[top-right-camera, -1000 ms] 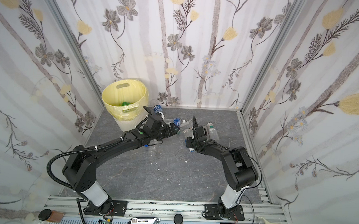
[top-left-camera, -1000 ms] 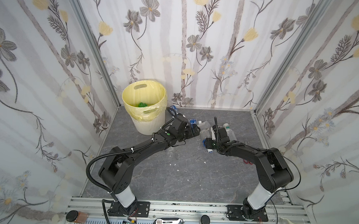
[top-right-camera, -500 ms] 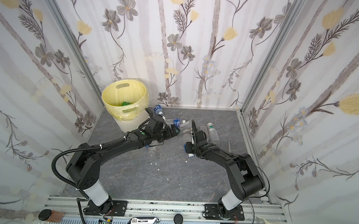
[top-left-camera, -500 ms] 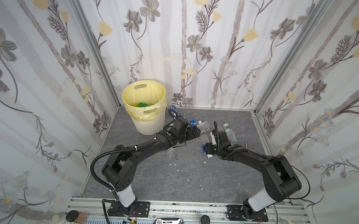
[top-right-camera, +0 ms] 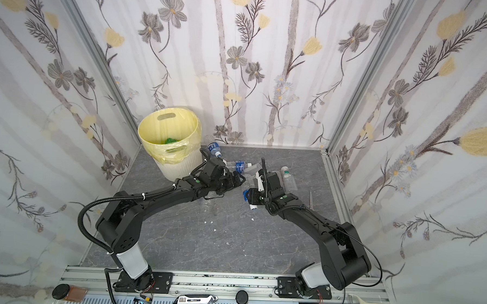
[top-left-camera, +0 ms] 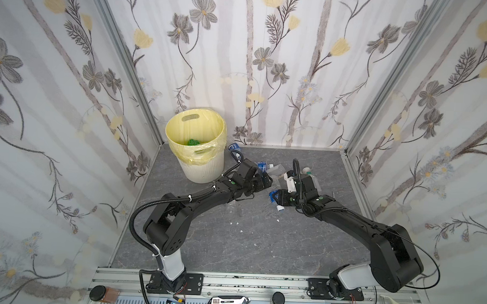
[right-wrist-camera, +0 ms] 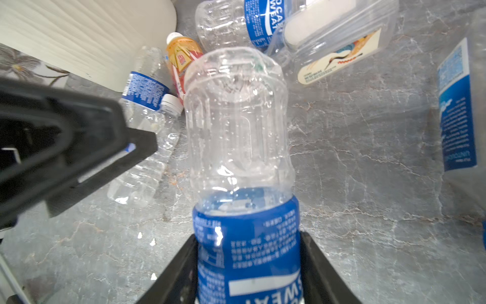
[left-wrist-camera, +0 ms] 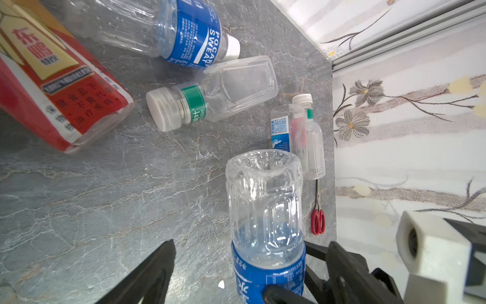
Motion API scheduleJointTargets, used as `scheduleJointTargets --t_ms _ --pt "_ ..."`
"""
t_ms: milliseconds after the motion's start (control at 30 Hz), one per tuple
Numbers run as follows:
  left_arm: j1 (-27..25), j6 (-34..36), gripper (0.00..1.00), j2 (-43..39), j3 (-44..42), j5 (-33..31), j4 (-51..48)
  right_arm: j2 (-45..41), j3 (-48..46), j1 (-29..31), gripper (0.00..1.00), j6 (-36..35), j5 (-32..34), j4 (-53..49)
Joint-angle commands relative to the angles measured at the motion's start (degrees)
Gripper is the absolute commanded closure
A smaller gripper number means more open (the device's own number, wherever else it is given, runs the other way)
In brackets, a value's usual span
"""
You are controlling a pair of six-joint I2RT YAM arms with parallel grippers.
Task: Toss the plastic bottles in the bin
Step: 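Lift the Pocari bottle with the right gripper while the left gripper grasps its bottom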
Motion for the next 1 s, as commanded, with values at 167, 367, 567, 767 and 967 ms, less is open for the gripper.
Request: scheduleJointTargets --t_ms 167,367,567,767,967 --pt "-0.13 -0.83 0.15 0.63 1.16 -0.19 3.18 -2.78 1.64 0.12 0.45 0.2 -5.65 1.24" --pt "-0.24 -1.34 0.19 0.61 1.05 -0.69 3.79 -3.1 1.83 0.22 0.45 0.22 -9.24 1.72" --pt "-0.32 -1.87 0.21 0.76 1.29 -1.07 4.48 -2.94 1.92 0.35 0.45 0.18 -11.13 2.25" --pt "-0.42 -2.15 0.3 0.72 1.33 -1.34 5.07 -2.76 1.99 0.33 0.46 0.47 -11.14 2.58" --pt "-0.44 -2.15 0.4 0.73 0.94 -1.25 5.38 -2.58 2.3 0.34 0.45 0.49 -11.05 2.51"
